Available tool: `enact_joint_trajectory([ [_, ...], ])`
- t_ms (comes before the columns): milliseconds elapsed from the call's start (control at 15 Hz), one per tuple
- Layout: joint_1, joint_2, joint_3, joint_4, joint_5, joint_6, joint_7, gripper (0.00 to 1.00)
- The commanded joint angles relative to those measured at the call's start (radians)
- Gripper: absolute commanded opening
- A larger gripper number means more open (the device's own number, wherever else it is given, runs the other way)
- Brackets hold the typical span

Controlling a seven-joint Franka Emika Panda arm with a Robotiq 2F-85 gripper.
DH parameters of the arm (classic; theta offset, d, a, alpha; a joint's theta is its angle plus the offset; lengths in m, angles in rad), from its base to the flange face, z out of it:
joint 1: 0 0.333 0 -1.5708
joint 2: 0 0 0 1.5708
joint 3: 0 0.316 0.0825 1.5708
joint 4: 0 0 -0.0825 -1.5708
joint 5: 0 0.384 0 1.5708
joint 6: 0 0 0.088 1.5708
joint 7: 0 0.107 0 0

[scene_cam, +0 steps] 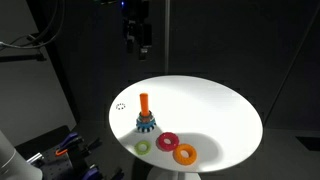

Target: Put the green ring onto the ring toss

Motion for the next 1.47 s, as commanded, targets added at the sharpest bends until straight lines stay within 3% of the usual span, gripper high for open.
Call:
enact_joint_trajectory([
  [0, -0.008, 0.001, 0.007, 0.002, 0.002, -0.001, -0.002, 1.0],
  [667, -0.007, 0.002, 0.005, -0.023, -0.005, 0.021, -0.023, 1.0],
  [1400, -0.001, -0.029, -0.004, -0.209, -0.013, 0.226, -0.183, 1.0],
])
